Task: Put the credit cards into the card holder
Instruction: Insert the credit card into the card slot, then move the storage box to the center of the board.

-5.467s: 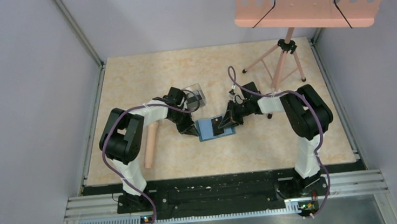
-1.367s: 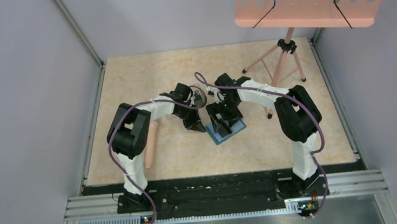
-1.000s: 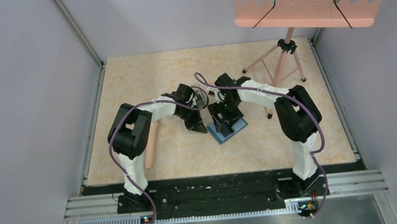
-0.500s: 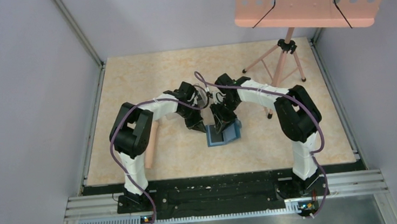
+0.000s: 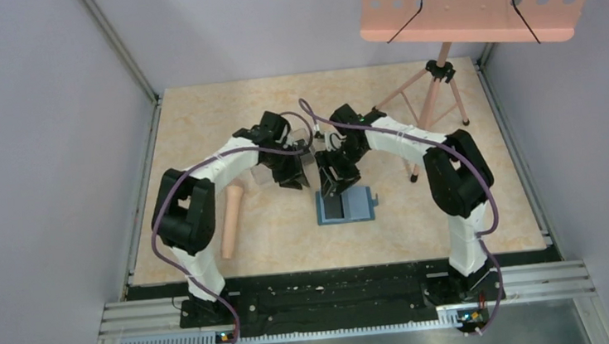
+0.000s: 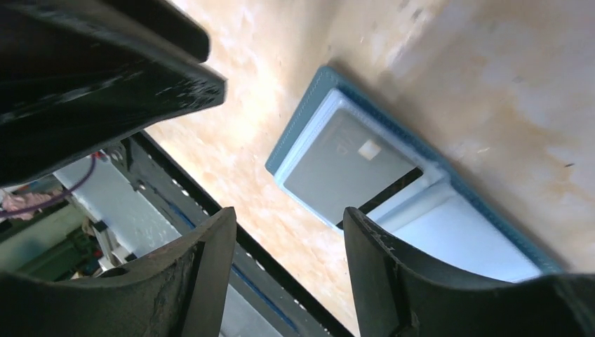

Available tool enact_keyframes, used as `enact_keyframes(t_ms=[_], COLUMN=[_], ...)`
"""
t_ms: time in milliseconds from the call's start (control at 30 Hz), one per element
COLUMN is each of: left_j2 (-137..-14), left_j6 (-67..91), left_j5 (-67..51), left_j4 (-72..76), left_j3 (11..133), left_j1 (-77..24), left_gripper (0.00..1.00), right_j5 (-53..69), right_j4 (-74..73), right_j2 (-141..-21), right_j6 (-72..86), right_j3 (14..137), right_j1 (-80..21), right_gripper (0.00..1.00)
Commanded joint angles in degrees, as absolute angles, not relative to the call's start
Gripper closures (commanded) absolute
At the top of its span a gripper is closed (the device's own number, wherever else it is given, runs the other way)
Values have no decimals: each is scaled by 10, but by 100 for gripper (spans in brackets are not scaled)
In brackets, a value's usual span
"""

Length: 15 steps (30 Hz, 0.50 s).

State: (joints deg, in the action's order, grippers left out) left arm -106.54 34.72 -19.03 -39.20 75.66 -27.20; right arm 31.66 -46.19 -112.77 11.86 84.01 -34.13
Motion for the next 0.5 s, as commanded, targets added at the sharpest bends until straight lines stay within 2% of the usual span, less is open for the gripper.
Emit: enact_keyframes(t_ms=[0, 200, 467], left_j2=[-1001, -995, -1016], left_j6=[356, 395, 383], left_j5=[-261, -325, -259], left_j4=[-319, -250, -292], left_j3=[772, 771, 796], left_j1=[-229, -179, -150], left_gripper=[66, 63, 63], right_j5=[341, 356, 403], right_j4=[-448, -452, -489], right_j2=[-1149, -1249, -1416], right_j6=[126, 151, 200], right_j3=[906, 1046, 1282], right_j1=[-297, -251, -246], right_gripper=[42, 40, 40])
